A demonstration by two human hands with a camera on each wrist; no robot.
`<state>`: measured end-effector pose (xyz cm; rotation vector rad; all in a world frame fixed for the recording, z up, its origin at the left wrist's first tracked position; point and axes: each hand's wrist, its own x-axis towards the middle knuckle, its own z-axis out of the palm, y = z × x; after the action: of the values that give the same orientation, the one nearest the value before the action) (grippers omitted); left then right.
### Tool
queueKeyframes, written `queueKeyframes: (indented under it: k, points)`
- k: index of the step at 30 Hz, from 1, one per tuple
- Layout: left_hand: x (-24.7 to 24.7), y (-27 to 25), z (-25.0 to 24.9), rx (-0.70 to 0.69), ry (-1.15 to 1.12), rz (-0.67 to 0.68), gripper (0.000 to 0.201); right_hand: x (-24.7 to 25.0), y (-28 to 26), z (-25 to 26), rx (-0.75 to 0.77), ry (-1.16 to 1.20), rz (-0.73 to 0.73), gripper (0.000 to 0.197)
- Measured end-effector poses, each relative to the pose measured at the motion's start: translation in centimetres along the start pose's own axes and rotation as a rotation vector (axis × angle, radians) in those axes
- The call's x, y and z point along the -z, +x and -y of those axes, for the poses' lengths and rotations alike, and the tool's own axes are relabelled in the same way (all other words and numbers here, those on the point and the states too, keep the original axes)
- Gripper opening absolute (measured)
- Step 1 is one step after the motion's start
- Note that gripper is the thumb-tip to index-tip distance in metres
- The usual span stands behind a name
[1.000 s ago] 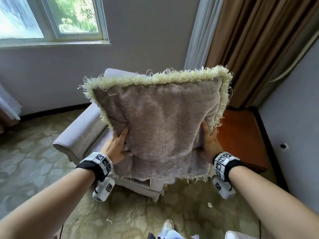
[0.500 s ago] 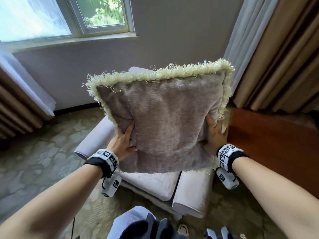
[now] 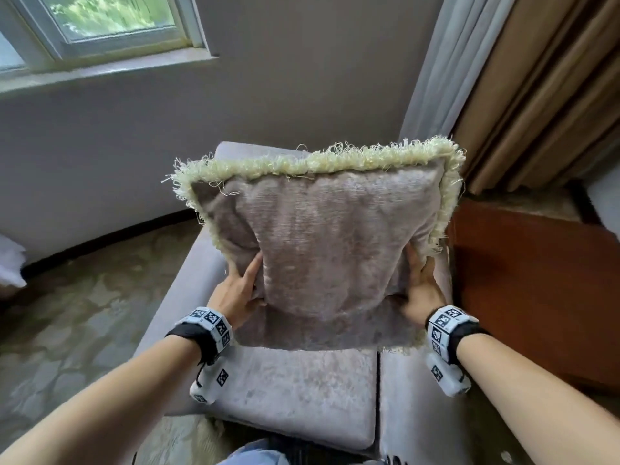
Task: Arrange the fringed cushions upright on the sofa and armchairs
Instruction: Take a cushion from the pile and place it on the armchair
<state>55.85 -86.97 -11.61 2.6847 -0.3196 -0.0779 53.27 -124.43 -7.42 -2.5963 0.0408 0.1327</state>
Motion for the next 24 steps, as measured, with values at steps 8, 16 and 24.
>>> queueKeyframes:
  k: [8, 16, 24]
  points:
    - [-2.5, 9.3, 4.4, -0.113, -0.025, 0.115, 0.12, -5.1, 4.1, -1.0, -0.222, -0.051, -0.045, 0.114]
    - [-11.0, 14.5, 10.4, 0.007, -0.085, 0.151, 0.114, -13.8, 11.7, -5.8, -0.199, -0.015, -0.072, 0.114]
    - [-18.5, 19.6, 16.8, 0.058, -0.024, 0.161, 0.119, -22.3, 16.5, -10.9, -0.188, 0.038, -0.064, 0.11]
